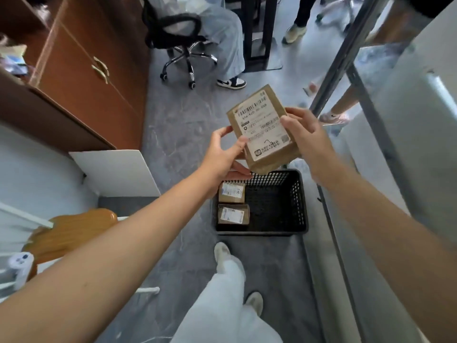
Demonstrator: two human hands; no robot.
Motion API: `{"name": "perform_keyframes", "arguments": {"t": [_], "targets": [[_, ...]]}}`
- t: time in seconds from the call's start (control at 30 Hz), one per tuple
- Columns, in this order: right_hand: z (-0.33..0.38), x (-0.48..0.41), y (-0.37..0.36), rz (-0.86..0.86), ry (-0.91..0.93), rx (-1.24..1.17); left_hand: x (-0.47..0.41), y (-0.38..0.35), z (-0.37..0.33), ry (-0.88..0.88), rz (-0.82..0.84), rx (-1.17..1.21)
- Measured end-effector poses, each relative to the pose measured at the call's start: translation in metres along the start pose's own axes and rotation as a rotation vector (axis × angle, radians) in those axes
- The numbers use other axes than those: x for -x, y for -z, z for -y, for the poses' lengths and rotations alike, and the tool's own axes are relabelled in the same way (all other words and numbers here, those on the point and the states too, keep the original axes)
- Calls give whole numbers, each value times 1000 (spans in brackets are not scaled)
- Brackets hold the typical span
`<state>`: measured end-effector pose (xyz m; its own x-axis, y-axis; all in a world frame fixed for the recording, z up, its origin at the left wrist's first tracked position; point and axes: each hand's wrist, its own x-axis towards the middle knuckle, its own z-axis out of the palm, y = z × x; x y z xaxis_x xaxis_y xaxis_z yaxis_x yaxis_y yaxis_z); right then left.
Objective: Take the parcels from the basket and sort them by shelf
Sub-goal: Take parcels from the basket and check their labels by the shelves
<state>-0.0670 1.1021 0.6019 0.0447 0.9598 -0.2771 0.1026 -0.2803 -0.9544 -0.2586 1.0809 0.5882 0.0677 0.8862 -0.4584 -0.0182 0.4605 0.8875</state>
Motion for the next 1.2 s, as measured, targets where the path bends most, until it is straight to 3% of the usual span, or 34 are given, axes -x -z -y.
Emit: {"name": "perform_keyframes", "arguments": {"t": [0.23, 0.37, 0.5, 0.7, 0.87, 1.03, 1.2], "targets": [[-69, -56, -21, 27, -126, -34, -90, 26, 32, 42, -59, -206], [-111, -85, -17, 11, -202, -140, -137, 28, 50, 110, 25, -97], [-166, -105, -8, -7, -328, -134, -174, 9, 88, 184, 1, -106], [-277, -134, 11, -37, -482, -25, -216, -27, 190, 305, -41, -243], [-379, -167, 23, 28, -600, -25, -266, -50, 285, 466, -47, -213], [-491, -217, 21, 125, -616, 95, -324, -59, 388, 578, -63, -188], [-594, -252, -2, 136, -636, 200, -370, -58, 481, 575, -93, -209]]}}
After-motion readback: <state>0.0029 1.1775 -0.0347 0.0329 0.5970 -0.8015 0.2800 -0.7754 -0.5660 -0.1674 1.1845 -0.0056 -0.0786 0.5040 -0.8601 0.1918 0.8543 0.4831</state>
